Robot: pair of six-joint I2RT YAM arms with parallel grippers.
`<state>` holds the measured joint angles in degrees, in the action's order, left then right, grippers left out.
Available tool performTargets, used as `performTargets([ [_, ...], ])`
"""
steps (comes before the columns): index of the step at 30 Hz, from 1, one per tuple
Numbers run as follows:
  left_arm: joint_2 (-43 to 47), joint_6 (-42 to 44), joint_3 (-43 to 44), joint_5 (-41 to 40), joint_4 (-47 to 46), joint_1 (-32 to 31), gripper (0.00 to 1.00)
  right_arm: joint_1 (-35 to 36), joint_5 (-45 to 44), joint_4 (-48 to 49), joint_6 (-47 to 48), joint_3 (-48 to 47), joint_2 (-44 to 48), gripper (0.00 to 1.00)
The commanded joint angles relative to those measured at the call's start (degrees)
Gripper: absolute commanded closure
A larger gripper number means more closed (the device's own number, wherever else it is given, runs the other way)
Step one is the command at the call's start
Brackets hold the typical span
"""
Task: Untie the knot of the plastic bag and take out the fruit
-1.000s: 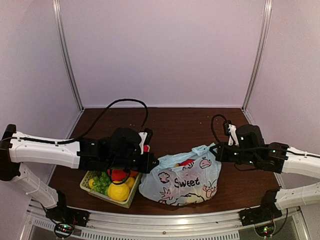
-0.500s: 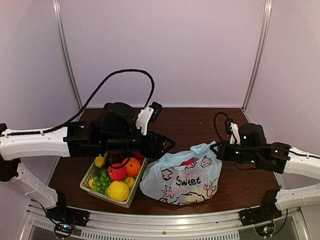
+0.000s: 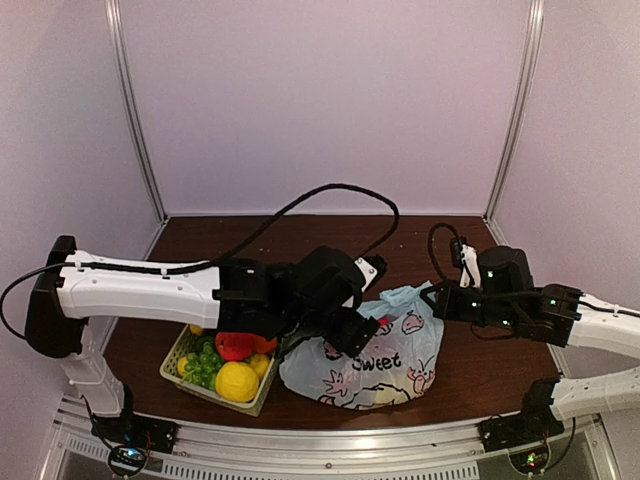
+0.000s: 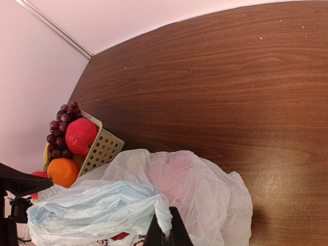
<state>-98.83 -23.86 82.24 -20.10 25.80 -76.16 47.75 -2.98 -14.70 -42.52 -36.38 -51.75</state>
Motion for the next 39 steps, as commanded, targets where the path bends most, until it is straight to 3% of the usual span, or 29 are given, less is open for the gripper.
performTargets([
  [1,-1.13,0.13,2.75,-8.93,3.44,0.14,0.16,-0.32,0.26,0.47,-0.66,-1.2,0.67,1.0],
  [4,-1.63,-2.56,4.04,-13.84,6.39,0.14,0.18,-0.37,0.17,0.49,-0.71,-1.15,0.76,1.0],
  [8,-0.18,-5.62,3.77,-17.53,9.06,0.29,0.37,-0.37,-0.07,0.16,-0.82,-0.86,1.3,1.0],
  [12,2.85,-5.83,0.77,-14.03,5.22,0.75,0.51,-0.37,-0.26,-0.16,-0.81,-0.49,1.43,1.0],
  [15,3.93,-6.9,-0.93,-9.71,2.47,1.84,0.7,-0.35,-0.28,-0.1,-1.15,-0.29,1.45,1.0],
  [16,3.98,-6.98,-1.2,-8.32,1.8,2.12,0.72,-0.37,-0.33,-0.01,-1.29,-0.29,1.51,1.0],
  [32,0.55,-1.17,0.03,2.45,-4.58,3.6,0.42,-0.34,0.52,0.8,-1.69,0.26,1.04,1.0],
  [35,-0.98,-0.21,0.63,5.52,-5.72,4.34,0.41,-0.37,0.59,1.11,-1.77,0.33,0.99,1.0],
  [39,-2.15,-0.33,1.89,6.01,-5.97,4.79,0.49,-0.37,0.69,1.5,-1.99,0.58,1.02,1.0],
])
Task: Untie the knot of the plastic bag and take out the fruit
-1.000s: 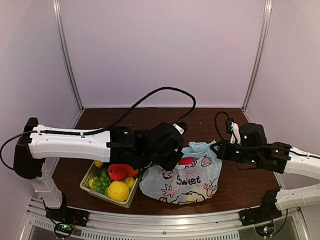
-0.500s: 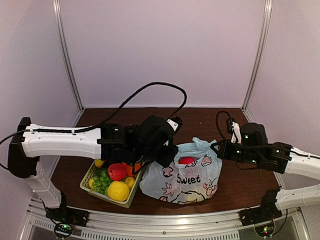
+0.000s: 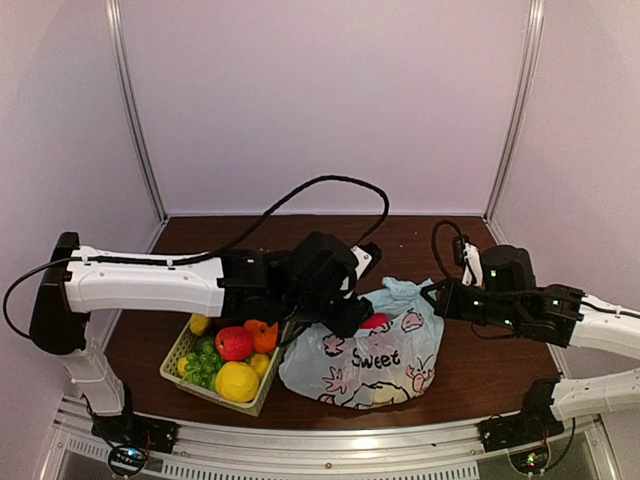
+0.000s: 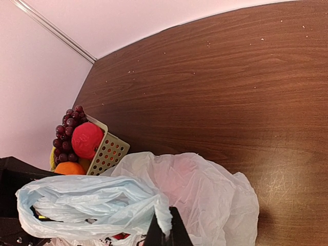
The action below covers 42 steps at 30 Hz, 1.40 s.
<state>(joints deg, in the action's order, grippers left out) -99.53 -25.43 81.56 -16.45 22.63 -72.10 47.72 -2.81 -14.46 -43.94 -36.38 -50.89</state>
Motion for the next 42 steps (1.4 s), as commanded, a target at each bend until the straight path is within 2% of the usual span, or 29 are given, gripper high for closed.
performTargets([
  [1,-1.56,1.49,2.7,2.63,-3.15,0.8,0.54,-0.34,0.52,1.31,-0.69,0.71,0.25,1.0],
  [2,-1.55,1.86,2.71,3.11,-3.51,0.82,0.59,-0.33,0.36,1.36,-0.82,0.9,0.45,1.0],
  [6,-1.55,2.05,3.22,3.13,-3.82,0.89,0.61,-0.31,0.0,1.71,-0.97,1.16,0.36,1.0],
  [12,-0.69,1.81,4.09,2.42,-3.98,1.31,0.9,-0.94,-0.45,2.55,-1.7,0.06,0.7,1.0],
  [16,1.69,0.21,3.33,1.21,-4.24,2.67,1.0,-4.56,0.37,2.46,-0.94,-1.48,2.02,1.0],
  [20,6.13,-1.14,0.53,2.64,-7.57,5.35,1.0,-10.25,2.46,1.36,1.37,-2.65,2.29,1.0],
  [26,12.38,-2.28,-4.19,11.78,-15.87,10.62,1.0,-18.16,7.56,-1.07,5.92,-7.39,0.91,1.0],
  [31,15.32,-2.25,-7.64,13.06,-19.64,11.8,1.0,-19.2,7.3,-3.5,7.55,-9.41,1.24,1.0],
  [37,14.75,-4.03,-12.11,15.89,-21.64,11.95,1.0,-19.28,9.33,-3.84,6.13,-2.06,2.74,1.0],
  [42,14.77,-6.03,-15.73,14.78,-24.37,11.98,1.0,-19.33,6.67,-10.05,8.01,-1.01,6.05,0.84],
])
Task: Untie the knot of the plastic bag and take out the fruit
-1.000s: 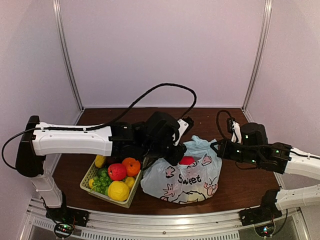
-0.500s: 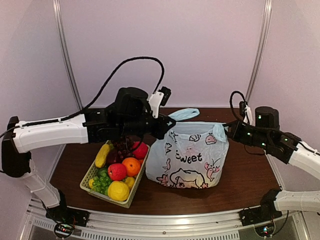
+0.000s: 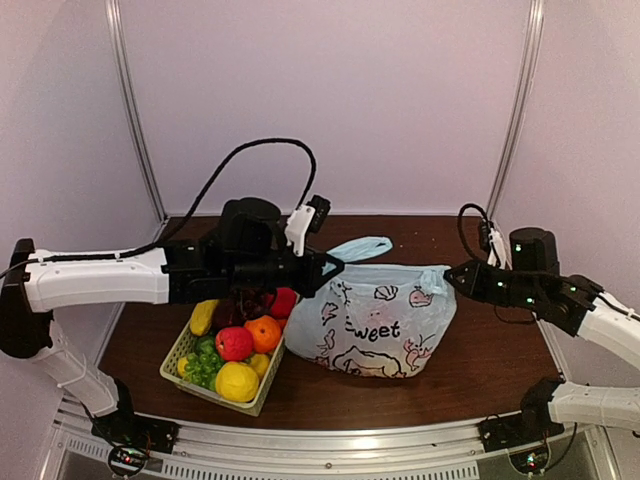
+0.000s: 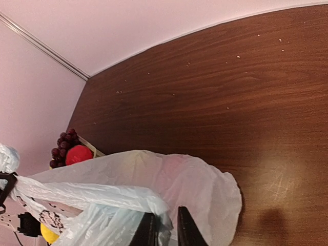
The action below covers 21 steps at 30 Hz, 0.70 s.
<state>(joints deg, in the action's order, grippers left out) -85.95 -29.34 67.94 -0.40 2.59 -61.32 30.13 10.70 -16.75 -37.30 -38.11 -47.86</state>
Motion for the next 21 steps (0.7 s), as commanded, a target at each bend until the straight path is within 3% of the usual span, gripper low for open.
performTargets([
  [1,1.24,-2.39,-2.46,-1.53,-4.54,1.27,1.0,-1.74,-7.73,-9.48,2.07,0.01,3.64,0.81],
  [5,1.39,-3.72,-3.14,-2.17,-4.61,1.81,1.0,-1.74,-9.34,-15.2,5.11,-4.51,4.72,0.67],
  [12,1.47,-4.8,-3.52,-2.35,-5.09,1.95,1.0,1.1,4.31,-16.96,11.44,-11.34,3.75,0.3],
  [16,1.29,-5.06,-3.64,-2.19,-5.14,1.97,1.0,4.86,6.5,-14.86,12.19,-13.27,4.07,0.21],
  [21,0.85,-5.54,-3.53,-1.69,-4.94,1.91,1.0,10.66,4.17,-14.85,16.9,-18.01,-0.57,0.19],
])
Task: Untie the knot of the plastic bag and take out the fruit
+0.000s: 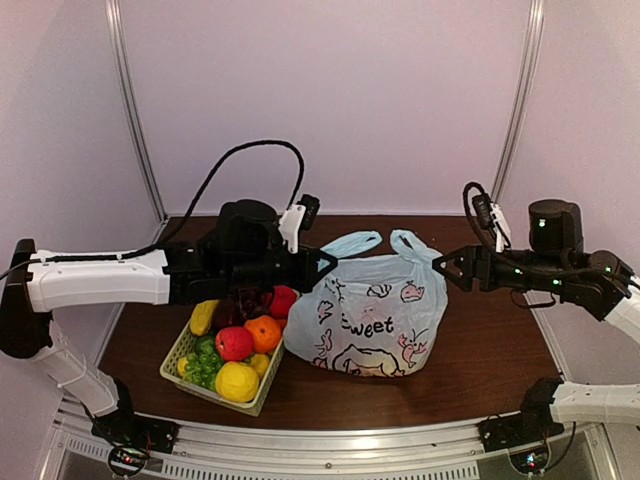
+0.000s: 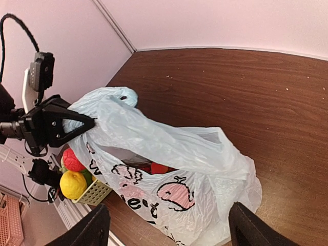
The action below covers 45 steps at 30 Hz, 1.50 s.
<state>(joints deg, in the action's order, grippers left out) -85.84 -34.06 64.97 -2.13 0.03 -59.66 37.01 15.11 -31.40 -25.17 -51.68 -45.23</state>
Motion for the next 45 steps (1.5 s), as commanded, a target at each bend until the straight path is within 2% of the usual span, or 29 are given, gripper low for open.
performTargets([
  [1,0.68,-0.97,-0.47,0.16,-2.33,0.32,1.0,5.44,-2.37,-1.26,6.17,-6.18,-4.85,0.19],
  [4,0.84,-1.15,-0.54,0.16,-2.31,0.31,1.0,8.09,-9.31,-4.61,9.42,-12.18,-9.51,0.19],
  [9,0.86,-1.2,-0.38,0.08,-2.23,0.32,1.0,8.36,-16.8,-7.06,12.26,-18.35,-16.66,0.24],
  [14,0.78,-1.29,-0.22,0.07,-1.99,0.26,1.0,8.46,-15.31,-6.69,13.86,-20.59,-21.33,0.33],
  [18,0.64,-1.26,-0.06,-0.14,-1.75,0.25,1.0,8.74,-13.14,-5.8,14.09,-20.02,-22.62,0.37],
  [20,0.6,-1.27,0.02,-0.23,-1.62,0.28,1.0,8.7,-14.52,-5.91,13.68,-20.02,-23.13,0.47],
  [22,0.63,-1.26,0.0,-0.65,-1.45,0.25,1.0,8.75,-16.73,-6.37,13.09,-20.37,-23.51,0.69],
  [23,0.65,-1.18,-0.02,-0.8,-1.4,0.25,1.0,8.74,-17.58,-6.61,12.78,-20.92,-23.77,0.75],
  [28,1.06,-1.41,-0.02,-1.72,-0.76,0.64,1.0,8.15,-23.45,-8.15,11.28,-24.06,-25.29,0.99],
  [35,0.91,-0.14,3.11,0.82,-0.3,3.84,1.0,-5.08,-16.63,-11.44,15.23,-33.79,-27.11,1.0],
  [38,-0.05,2.0,6.7,0.89,3.24,4.88,1.0,-10.14,-13.33,-12.61,16.66,-39.8,-27.02,1.0],
  [42,0.29,3.53,8.83,1.19,3.79,7.63,0.97,-12.92,-10.46,-13.24,17.15,-45.34,-26.48,1.0],
  [45,1.17,3.78,8.5,1.78,3.75,10.09,0.92,-13.08,-6.67,-11.59,17.02,-44.69,-24.91,1.0],
])
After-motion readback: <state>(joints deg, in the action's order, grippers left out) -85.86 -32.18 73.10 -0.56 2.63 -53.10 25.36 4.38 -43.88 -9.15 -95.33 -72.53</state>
